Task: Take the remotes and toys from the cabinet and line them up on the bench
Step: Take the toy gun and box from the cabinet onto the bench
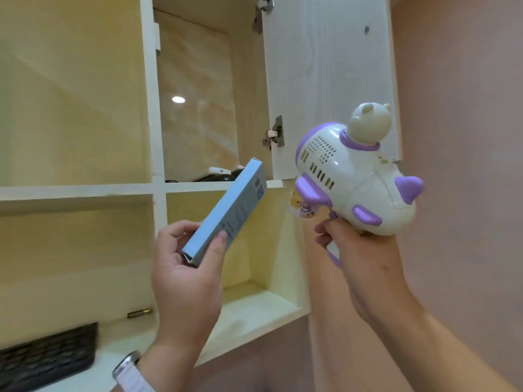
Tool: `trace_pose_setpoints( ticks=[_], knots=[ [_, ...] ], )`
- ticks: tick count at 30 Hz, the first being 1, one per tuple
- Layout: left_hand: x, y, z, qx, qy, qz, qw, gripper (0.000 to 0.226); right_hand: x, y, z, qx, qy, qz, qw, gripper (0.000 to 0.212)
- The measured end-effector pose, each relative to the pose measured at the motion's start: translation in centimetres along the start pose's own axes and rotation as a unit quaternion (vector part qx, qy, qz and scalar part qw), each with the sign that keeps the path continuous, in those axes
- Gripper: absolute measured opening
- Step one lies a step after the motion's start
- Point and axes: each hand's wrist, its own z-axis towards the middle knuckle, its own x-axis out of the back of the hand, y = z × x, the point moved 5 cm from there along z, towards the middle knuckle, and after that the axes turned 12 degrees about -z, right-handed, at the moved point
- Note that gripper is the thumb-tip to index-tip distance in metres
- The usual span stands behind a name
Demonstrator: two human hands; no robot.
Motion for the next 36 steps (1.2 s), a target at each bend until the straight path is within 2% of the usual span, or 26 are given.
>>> trace_pose_setpoints(
  ticks=[3,6,9,15,19,24,28,32,36],
  knots=[
    [1.6,-2.7,-2.8,0.111,0.008,-0.03,0.993,0.024,1.1,0.4,-3.3,-0.027,0.014,-0.009,0.999,0.03],
    [3.1,-5.4,-6.4,0.251,0.014,-0.098,0.963,0.02,1.9,2.0,-6.8,-0.076,0.028,-0.021,0.996,0.026],
    [4.2,-7.0,-10.2,0.392,0.021,-0.197,0.899,0.019,2.9,3.2,-10.7,-0.124,0.053,-0.04,0.99,0.006],
    [7.3,-8.6,-18.7,0.561,-0.027,-0.256,0.787,0.034,6.1,5.2,-21.3,-0.225,0.139,-0.14,0.954,0.01],
    [8.4,-8.5,-25.7,0.662,-0.098,-0.269,0.692,0.038,9.3,4.5,-27.7,-0.281,0.178,-0.232,0.914,0.01],
    [7.6,-5.5,-33.8,0.742,-0.159,-0.268,0.594,0.027,13.9,1.4,-34.9,-0.343,0.234,-0.338,0.845,0.007],
    [6.3,-0.8,-38.9,0.783,-0.198,-0.279,0.52,0.026,17.4,-2.4,-40.1,-0.376,0.294,-0.369,0.797,0.008],
    [5.1,4.9,-42.0,0.782,-0.273,-0.285,0.483,0.032,20.8,-6.9,-45.3,-0.383,0.362,-0.352,0.773,0.003],
    [3.6,12.0,-44.8,0.765,-0.34,-0.303,0.455,0.032,24.4,-12.6,-51.1,-0.384,0.403,-0.362,0.748,0.008]
  ],
)
